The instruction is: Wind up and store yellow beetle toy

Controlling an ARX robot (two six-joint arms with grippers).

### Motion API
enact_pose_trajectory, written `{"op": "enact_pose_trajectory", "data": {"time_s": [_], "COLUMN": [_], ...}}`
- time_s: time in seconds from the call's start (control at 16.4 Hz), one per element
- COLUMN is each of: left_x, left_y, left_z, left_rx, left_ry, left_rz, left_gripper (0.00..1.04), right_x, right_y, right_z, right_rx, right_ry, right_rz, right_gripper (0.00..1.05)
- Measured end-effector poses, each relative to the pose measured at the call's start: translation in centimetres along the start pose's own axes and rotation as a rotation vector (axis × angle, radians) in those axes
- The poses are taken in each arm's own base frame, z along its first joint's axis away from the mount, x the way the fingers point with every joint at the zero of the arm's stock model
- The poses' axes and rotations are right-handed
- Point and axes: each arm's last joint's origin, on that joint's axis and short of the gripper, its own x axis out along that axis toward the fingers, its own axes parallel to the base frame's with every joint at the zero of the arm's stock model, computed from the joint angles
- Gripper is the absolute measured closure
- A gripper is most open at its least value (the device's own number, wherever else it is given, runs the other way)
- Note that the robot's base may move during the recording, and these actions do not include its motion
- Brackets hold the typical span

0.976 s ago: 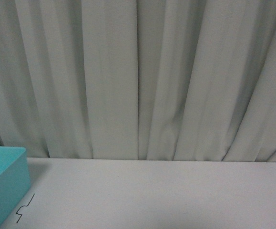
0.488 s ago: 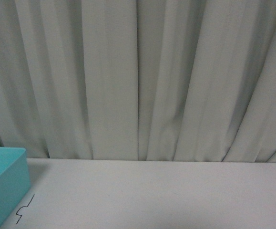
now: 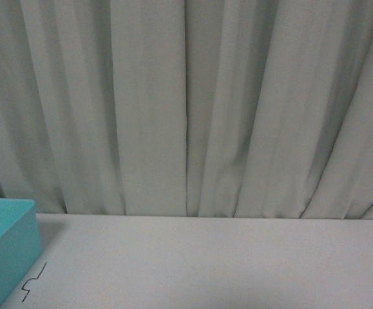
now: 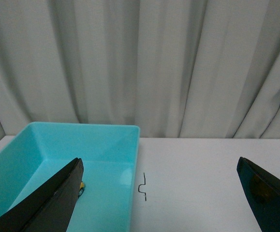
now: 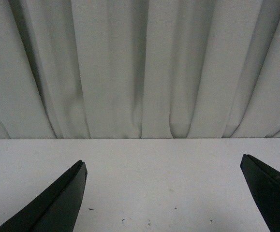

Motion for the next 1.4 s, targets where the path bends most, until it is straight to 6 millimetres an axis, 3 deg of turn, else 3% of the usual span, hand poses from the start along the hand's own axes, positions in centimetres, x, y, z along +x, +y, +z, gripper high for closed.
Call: {"op": "enact_pose_trajectory", "data": {"time_s": [1.4], "left_x": [0.00], "left_y": [0.00], "left_z": [-0.03], "left_rx": [0.000], "left_ry": [0.003], "left_rz": [0.000], "left_gripper": [0.07], "right_x": [0.00], "right_y": [0.00], "right_z": [-0.02], "right_rx": [0.000], "right_ry": [0.003], "right_rz": [0.000], "right_gripper": [0.07]}}
